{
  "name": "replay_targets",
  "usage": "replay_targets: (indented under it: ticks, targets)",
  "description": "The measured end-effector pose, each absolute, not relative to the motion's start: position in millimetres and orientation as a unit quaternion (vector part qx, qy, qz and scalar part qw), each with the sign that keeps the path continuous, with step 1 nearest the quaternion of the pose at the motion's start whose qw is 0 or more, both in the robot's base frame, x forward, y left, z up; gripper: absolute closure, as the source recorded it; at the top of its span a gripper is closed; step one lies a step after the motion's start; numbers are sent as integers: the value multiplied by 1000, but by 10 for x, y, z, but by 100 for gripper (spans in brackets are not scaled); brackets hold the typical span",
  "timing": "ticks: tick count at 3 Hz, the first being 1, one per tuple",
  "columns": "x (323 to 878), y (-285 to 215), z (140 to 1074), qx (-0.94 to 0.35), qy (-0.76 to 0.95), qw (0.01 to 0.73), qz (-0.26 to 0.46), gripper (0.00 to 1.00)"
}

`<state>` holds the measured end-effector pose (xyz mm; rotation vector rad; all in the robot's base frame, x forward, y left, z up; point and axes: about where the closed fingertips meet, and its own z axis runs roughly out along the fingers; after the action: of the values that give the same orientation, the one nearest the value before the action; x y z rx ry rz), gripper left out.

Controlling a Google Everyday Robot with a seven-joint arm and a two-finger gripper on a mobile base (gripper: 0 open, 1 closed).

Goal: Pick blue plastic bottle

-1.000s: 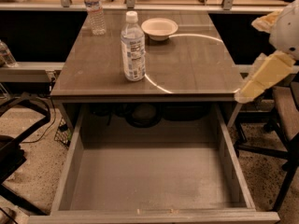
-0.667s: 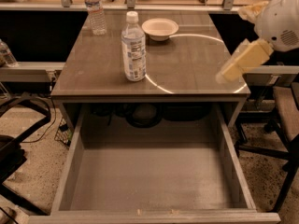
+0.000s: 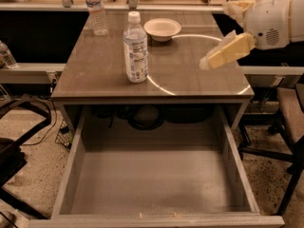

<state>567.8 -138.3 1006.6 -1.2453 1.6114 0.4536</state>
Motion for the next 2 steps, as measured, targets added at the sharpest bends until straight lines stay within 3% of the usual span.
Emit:
replay_targets:
  ticks: [2]
  targets:
    - [5627, -1261, 10122, -491, 655, 527, 229, 0]
